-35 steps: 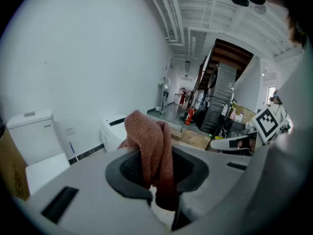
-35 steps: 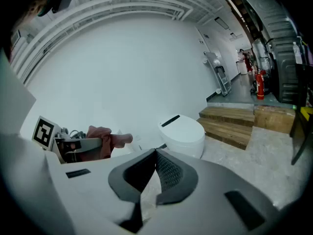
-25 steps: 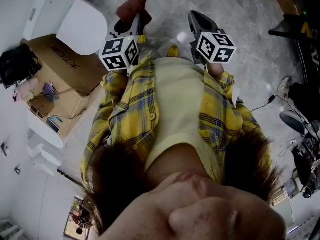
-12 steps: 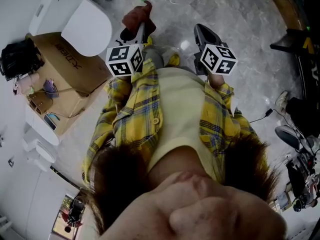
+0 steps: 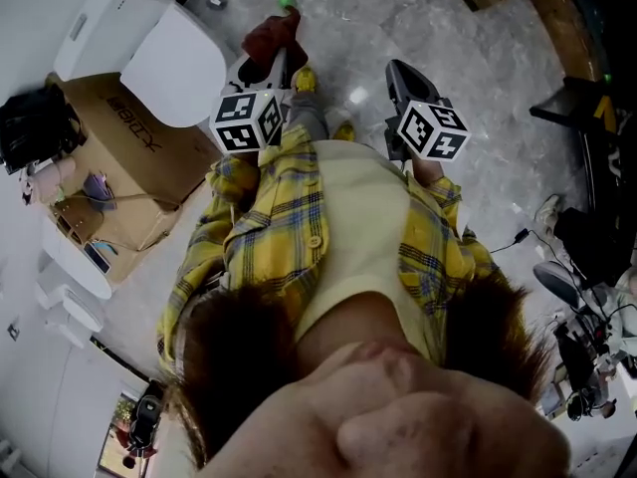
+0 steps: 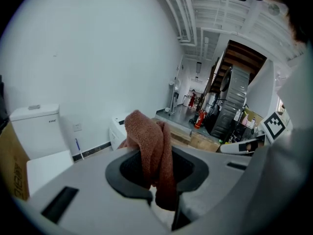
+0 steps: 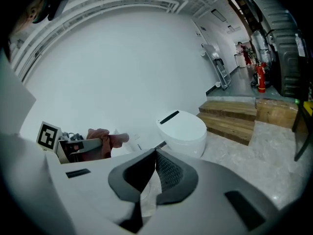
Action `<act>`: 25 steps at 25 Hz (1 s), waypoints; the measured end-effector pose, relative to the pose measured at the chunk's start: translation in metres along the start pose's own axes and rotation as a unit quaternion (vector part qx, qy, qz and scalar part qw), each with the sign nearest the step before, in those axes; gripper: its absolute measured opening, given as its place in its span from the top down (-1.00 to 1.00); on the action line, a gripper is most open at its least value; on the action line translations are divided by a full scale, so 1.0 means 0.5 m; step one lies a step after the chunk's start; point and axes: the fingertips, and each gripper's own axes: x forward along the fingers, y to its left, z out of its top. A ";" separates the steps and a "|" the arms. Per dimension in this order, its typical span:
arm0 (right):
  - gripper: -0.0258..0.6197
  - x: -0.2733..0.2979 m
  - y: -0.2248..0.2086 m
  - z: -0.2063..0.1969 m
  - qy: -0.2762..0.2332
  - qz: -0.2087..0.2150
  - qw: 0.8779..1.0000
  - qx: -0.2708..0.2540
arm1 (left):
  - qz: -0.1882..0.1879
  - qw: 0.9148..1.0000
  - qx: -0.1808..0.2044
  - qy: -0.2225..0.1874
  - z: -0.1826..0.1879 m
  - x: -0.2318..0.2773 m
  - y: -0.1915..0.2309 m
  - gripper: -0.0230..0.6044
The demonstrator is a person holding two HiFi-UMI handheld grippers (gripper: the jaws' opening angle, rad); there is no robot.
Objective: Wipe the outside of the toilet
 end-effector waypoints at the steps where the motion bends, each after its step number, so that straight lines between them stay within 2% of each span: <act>1: 0.84 0.015 0.000 0.011 0.001 -0.002 1.000 -0.001 | -0.001 1.000 -0.001 0.000 0.010 0.012 0.012 0.62; 10: 0.84 0.173 0.049 0.106 0.010 -0.001 1.000 -0.018 | 0.000 1.000 -0.015 -0.003 0.089 0.095 0.147 0.62; 18: 0.84 0.284 0.088 0.146 0.030 -0.001 0.999 -0.029 | 0.011 0.999 -0.034 0.005 0.118 0.145 0.263 0.62; 25: 0.84 0.347 0.086 0.179 0.042 -0.002 0.998 -0.038 | 0.018 0.999 -0.041 0.019 0.126 0.191 0.313 0.62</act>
